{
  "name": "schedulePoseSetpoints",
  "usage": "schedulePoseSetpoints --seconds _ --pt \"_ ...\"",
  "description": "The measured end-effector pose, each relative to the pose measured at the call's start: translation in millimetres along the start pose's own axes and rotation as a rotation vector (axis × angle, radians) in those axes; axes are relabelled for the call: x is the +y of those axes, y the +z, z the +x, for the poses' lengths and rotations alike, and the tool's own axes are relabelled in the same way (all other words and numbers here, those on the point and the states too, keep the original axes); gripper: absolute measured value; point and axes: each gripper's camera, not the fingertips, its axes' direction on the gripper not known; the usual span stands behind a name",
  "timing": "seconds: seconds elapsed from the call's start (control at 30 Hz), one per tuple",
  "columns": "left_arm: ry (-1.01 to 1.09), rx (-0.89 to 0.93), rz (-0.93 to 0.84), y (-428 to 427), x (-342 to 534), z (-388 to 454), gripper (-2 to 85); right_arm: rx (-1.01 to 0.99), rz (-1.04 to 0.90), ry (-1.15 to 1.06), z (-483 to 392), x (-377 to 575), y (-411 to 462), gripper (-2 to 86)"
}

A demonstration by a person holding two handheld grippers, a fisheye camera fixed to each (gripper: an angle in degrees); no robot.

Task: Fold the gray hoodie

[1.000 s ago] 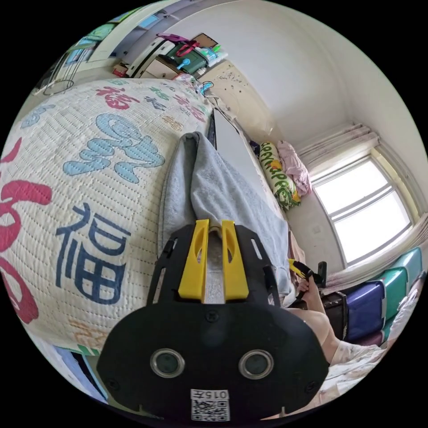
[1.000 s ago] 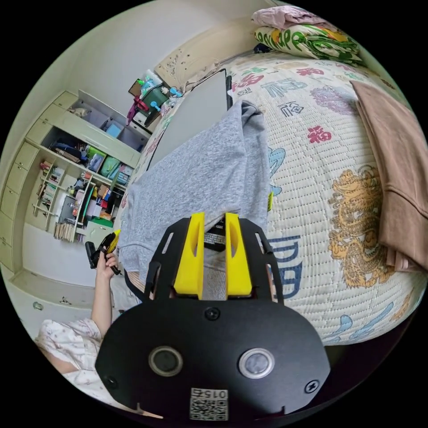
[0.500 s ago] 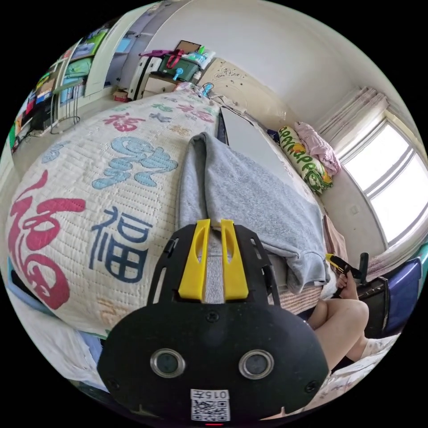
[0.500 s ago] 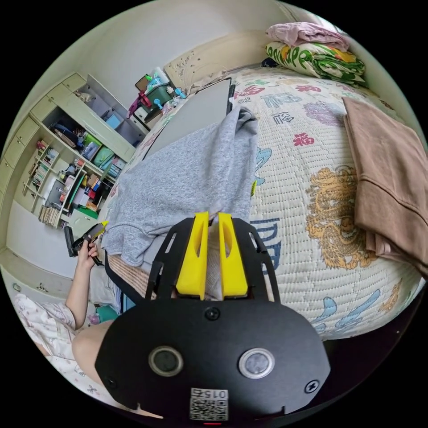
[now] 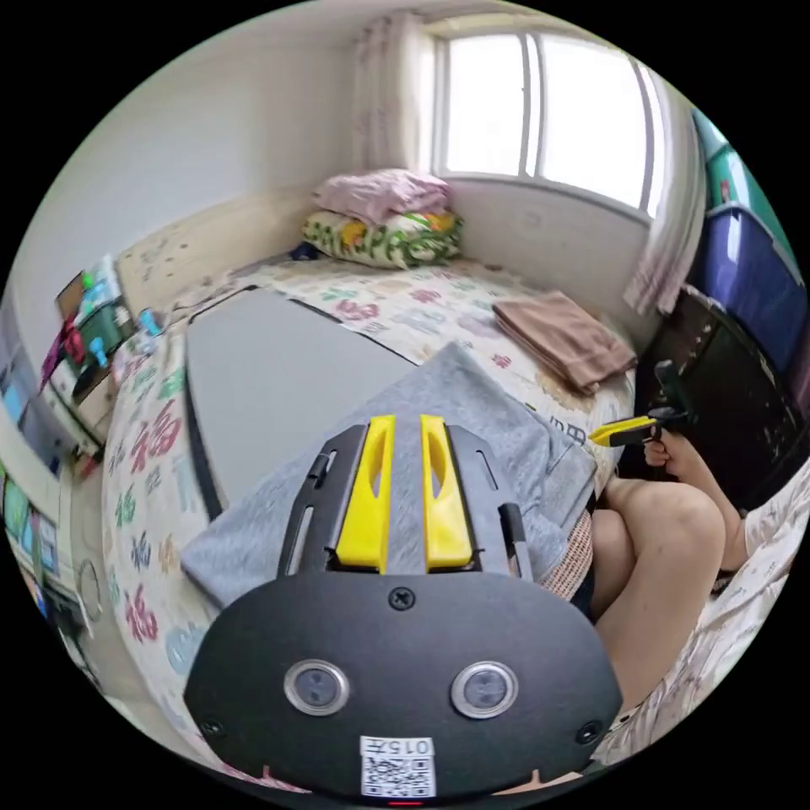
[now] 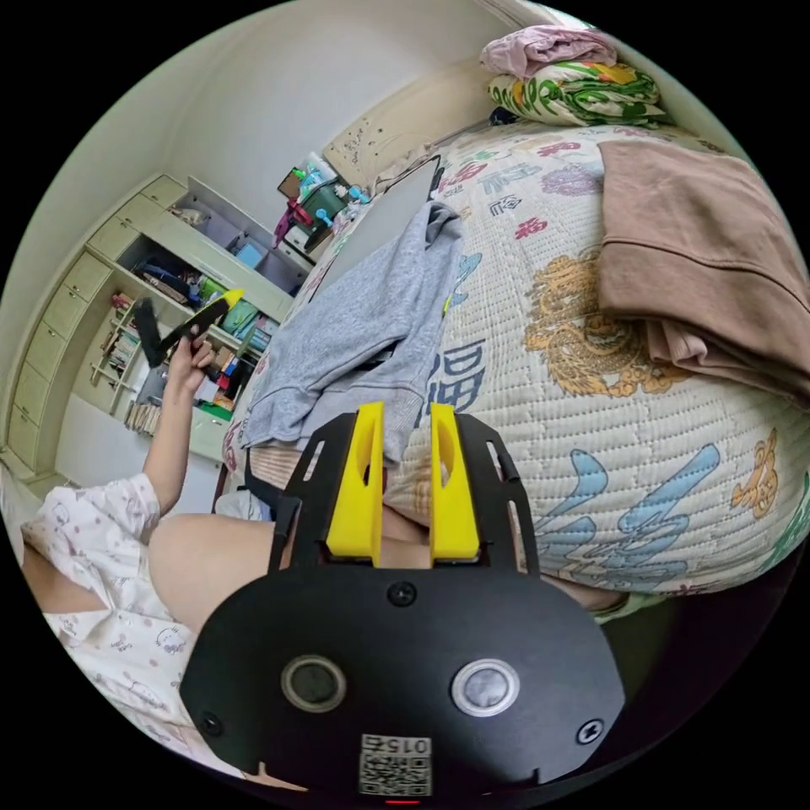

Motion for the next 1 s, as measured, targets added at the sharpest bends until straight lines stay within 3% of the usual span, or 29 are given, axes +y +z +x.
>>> schedulePoseSetpoints --seconds 0.13,0.23,0.33,0.57,0.7,0.87,1.0 --pt "0.081 0.119 -0.118 132.1 -84.1 44.1 7.2 -0.049 -0.064 -0.041 -7.9 -5.3 -5.5 10.0" --pt "0.151 0.028 -0.242 215.8 -125.6 84.0 10.3 -0.054 -0.139 -0.049 -8.0 -8.9 9.3 11.6" --pt "0.186 -0.072 -0.25 272.5 -142.1 113.0 9.6 -0.059 -0.181 -0.062 -7.4 -6.9 16.8 12.8" --pt "0.21 -0.098 -0.517 390.0 -149.8 126.1 8.9 -0.097 -0.226 -0.092 12.7 8.4 32.5 9.8" --pt "0.223 -0.115 -0.555 408.4 -144.1 129.2 4.0 -0.095 -0.214 -0.124 26.0 25.9 40.7 4.7" --pt "0.203 -0.194 -0.398 368.3 -157.8 138.6 2.2 -0.016 -0.093 -0.115 62.8 74.7 26.5 2.3" --pt "0.105 -0.114 -0.196 297.6 -191.1 131.2 1.9 0.043 0.086 -0.066 97.2 103.8 -25.5 1.6"
